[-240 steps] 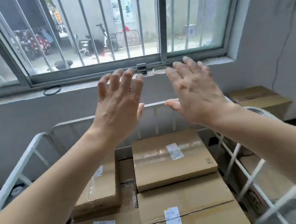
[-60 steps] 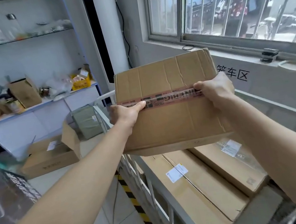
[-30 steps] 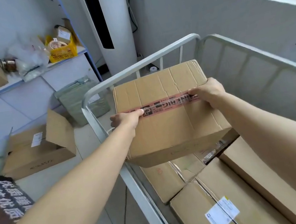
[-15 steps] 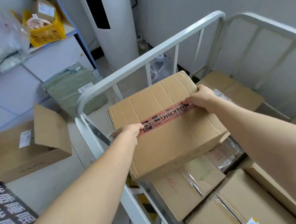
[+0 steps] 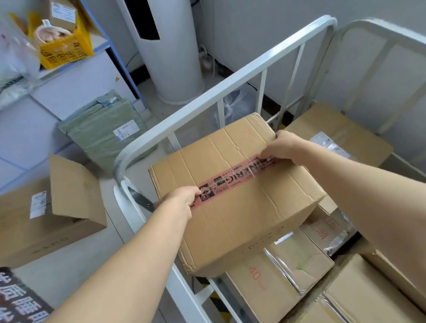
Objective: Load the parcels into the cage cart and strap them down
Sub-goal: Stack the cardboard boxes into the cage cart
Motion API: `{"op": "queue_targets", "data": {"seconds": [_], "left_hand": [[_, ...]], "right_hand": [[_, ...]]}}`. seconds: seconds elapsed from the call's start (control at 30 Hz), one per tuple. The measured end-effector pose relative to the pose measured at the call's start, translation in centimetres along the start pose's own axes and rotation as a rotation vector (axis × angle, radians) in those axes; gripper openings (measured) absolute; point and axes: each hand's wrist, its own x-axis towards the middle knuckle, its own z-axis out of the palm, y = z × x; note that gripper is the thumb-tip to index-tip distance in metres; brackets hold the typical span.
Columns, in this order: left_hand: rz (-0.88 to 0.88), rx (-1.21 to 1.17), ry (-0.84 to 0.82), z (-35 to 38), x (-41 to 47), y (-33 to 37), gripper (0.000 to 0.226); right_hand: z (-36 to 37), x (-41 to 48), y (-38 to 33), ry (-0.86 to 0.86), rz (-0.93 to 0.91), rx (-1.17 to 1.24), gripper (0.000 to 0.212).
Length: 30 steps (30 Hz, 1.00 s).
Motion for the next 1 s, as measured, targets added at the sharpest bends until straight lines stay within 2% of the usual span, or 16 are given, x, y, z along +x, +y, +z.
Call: {"op": "queue_targets", "data": {"seconds": [0.1, 0.2, 0.3, 0.43, 0.53, 0.63, 0.8, 0.93, 1.0], "left_hand": [[-0.05, 0.001, -0.001, 1.1, 0.6, -1.0, 0.003], [-0.103, -0.018, 0.028, 2.3, 1.4, -1.8, 0.017], [-0.155, -0.022, -0.002, 3.4, 2.7, -2.1, 0.044], [-0.194, -0.028, 0.0, 4.8, 4.4, -1.6, 0.057], [-0.156, 0.004, 0.011, 5.4, 5.7, -0.7, 0.052], [-0.163, 0.057, -0.001, 5.5, 6.0, 0.0, 0.044], [-0.179, 0.134, -0.013, 5.0, 4.8, -0.2, 0.044], [-0.109, 0.128, 0.151, 4.4, 3.5, -0.2, 0.073], [0.011, 0.277, 0.208, 4.2, 1.9, 0.1, 0.082]], "right_hand": [[1.1, 0.9, 1.1, -0.014, 0.011, -0.021, 0.051], [1.6, 2.5, 2.0, -0.004, 0.016, -0.002, 0.057], [2.0, 4.4, 2.4, 0.006, 0.022, 0.028, 0.058], [3.2, 6.8, 3.3, 0.047, 0.017, -0.026, 0.065], [3.7, 8.2, 4.0, 0.092, -0.024, -0.068, 0.069], [3.7, 8.3, 3.9, 0.113, -0.046, -0.101, 0.065], [3.7, 6.7, 3.5, 0.193, -0.078, -0.16, 0.06], [2.1, 3.9, 3.2, 0.24, -0.141, -0.213, 0.046], [0.8, 1.9, 3.0, 0.24, -0.157, -0.23, 0.041]]}}
